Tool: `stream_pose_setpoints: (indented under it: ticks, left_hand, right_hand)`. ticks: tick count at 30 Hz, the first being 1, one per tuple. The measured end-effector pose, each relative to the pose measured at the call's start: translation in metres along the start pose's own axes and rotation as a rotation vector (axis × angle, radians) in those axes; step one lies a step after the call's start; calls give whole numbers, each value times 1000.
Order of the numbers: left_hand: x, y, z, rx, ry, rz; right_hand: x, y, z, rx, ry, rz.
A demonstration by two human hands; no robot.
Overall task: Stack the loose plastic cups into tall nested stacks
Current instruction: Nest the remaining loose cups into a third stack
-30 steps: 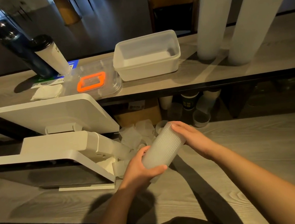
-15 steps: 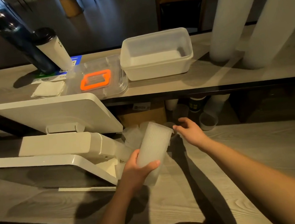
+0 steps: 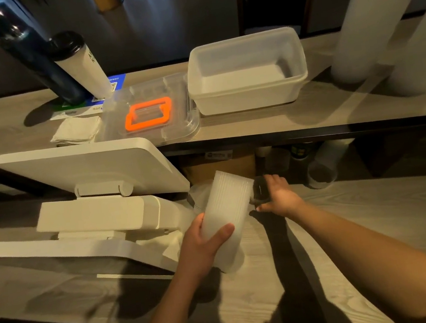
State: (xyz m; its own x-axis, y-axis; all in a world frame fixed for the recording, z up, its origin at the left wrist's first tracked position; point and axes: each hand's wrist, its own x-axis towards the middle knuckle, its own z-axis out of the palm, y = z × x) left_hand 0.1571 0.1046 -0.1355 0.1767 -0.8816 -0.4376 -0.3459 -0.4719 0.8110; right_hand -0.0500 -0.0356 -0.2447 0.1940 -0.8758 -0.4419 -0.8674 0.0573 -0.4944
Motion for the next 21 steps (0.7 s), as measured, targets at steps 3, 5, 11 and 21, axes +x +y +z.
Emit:
stream_pose_setpoints:
  ticks: [3, 5, 11, 21]
  left_hand:
    - [0, 0, -2, -14, -24, -3]
    - [0, -1, -3, -19, -39, -7]
    - [1, -7, -4, 31, -25, -28]
    - [-6, 2, 13, 81, -86, 38]
  right_hand:
    - [3, -9, 3, -163, -34, -40]
    - [3, -13, 6, -242, -19, -61]
    - [-12, -2, 9, -232, -33, 31]
    - [-67, 38, -20, 704, 185, 152]
